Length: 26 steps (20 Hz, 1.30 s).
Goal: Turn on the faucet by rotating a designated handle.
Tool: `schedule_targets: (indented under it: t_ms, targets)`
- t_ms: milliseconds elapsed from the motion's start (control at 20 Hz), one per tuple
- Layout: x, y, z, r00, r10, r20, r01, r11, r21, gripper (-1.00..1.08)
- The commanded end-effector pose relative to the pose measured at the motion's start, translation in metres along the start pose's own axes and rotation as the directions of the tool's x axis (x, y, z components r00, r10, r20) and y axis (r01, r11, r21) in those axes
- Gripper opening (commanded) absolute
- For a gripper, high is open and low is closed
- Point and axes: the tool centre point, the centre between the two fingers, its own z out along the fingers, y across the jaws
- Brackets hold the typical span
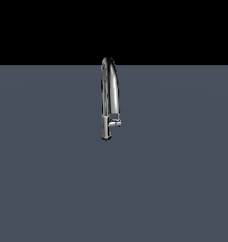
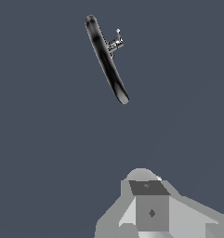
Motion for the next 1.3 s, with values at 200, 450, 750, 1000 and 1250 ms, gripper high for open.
schedule_targets:
  t_ms: [200,450,750,1000,1250]
  targets:
    - [0.038,-0.006,0.008,0.993,0.071,0.098,-0.078,0.994,0.072,-1.00]
    - [0.067,-0.009,0.017,0.976,0.120,0.179,-0.144,0.982,0.124,-1.00]
    - [0.102,-0.012,0.030,0.945,0.172,0.279,-0.227,0.957,0.179,-1.00]
    - [0.131,-0.012,0.043,0.908,0.207,0.365,-0.300,0.928,0.219,-1.00]
    - [0.159,-0.012,0.060,0.861,0.235,0.451,-0.375,0.892,0.252,-1.00]
